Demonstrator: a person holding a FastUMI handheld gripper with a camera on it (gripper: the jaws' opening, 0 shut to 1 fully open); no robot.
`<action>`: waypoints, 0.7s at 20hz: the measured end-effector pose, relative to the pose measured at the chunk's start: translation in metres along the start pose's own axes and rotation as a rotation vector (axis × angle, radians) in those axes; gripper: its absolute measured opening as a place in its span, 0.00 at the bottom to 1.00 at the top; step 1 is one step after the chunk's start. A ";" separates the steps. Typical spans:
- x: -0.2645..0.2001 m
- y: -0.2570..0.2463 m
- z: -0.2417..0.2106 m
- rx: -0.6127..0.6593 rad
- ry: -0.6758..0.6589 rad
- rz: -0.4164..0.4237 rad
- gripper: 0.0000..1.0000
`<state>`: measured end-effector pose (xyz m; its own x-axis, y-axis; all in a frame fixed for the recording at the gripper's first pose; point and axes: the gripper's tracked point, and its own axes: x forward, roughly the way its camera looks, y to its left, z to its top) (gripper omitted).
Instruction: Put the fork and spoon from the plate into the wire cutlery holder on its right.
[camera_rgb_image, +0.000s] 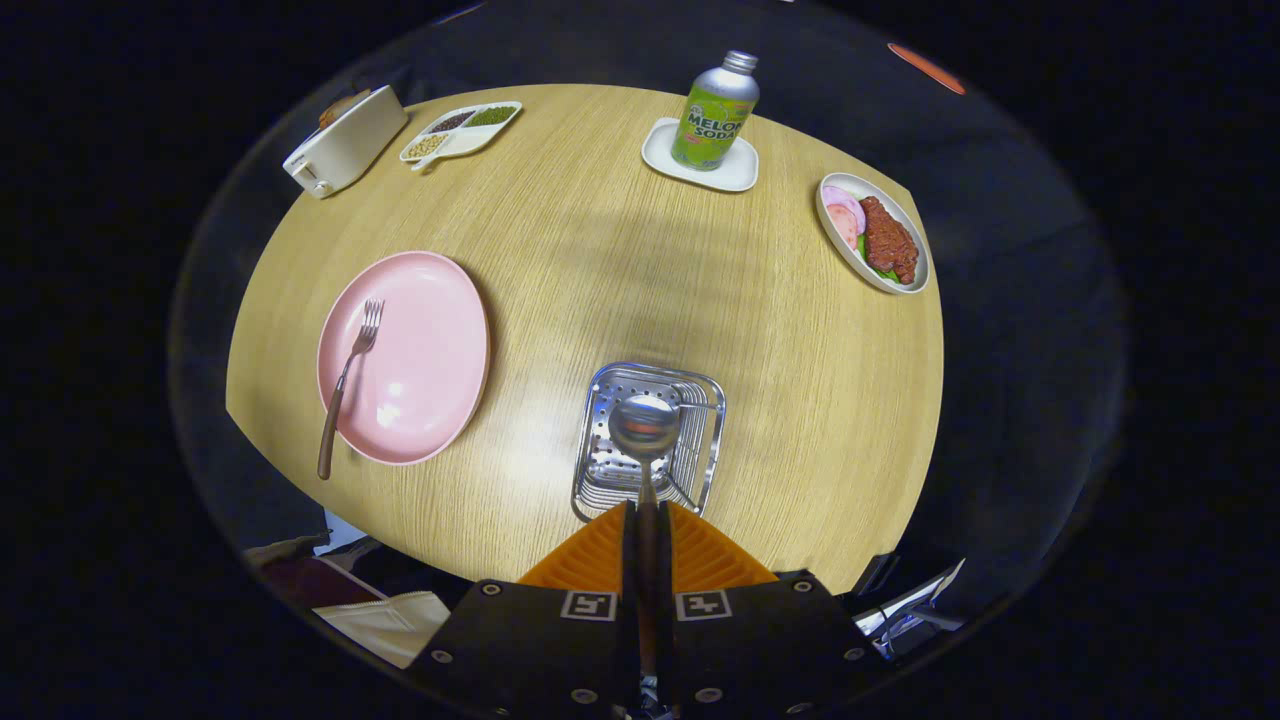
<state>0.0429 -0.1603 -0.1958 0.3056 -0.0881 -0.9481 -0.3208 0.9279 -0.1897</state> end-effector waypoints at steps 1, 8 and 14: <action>0.003 0.002 0.003 -0.007 0.010 0.003 0.07; 0.018 0.008 0.018 -0.041 0.034 0.019 0.10; 0.011 0.014 0.025 -0.034 -0.002 0.039 0.19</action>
<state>0.0637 -0.1390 -0.2027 0.2942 -0.0509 -0.9544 -0.3627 0.9179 -0.1607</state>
